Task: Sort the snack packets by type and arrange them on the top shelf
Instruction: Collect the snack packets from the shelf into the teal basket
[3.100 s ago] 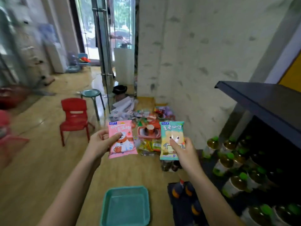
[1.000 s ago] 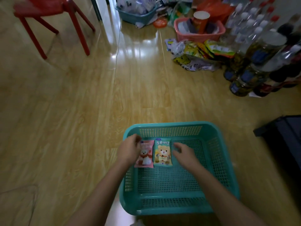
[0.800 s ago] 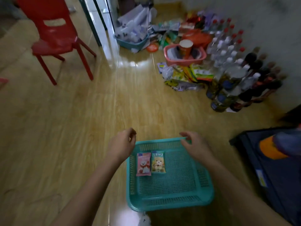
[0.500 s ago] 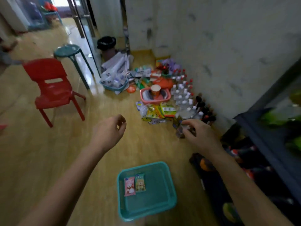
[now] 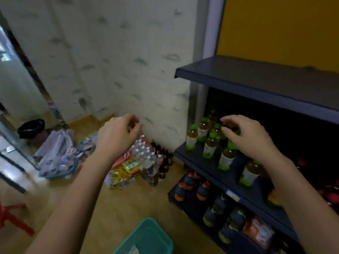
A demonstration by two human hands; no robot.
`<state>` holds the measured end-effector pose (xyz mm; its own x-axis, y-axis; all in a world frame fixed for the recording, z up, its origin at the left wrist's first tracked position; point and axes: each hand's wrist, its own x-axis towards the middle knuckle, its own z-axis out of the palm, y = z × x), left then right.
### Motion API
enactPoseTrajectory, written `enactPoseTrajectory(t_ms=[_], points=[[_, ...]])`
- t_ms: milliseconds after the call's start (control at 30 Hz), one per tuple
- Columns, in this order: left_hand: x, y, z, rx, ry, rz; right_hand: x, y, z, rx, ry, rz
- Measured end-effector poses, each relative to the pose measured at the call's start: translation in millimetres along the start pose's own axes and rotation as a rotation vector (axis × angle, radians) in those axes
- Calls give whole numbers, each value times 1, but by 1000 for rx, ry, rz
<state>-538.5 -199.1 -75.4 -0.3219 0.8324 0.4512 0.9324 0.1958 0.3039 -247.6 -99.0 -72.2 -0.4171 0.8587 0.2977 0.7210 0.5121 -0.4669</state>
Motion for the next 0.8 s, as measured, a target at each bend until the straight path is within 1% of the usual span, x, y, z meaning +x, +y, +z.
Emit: enactPoseTrajectory(t_ms=[67, 233, 467, 633, 800], points=[[2, 33, 1, -36, 3, 87, -31, 17, -30, -49, 60, 82], [1, 109, 20, -163, -54, 281, -113, 56, -94, -155, 202, 298], [0, 223, 54, -390, -181, 501, -216, 103, -165, -271, 374, 581], [-1, 304, 70, -456, -169, 600, -246, 138, -200, -301, 452, 682], [14, 379, 87, -535, -144, 607, -238, 188, -240, -307, 492, 673]])
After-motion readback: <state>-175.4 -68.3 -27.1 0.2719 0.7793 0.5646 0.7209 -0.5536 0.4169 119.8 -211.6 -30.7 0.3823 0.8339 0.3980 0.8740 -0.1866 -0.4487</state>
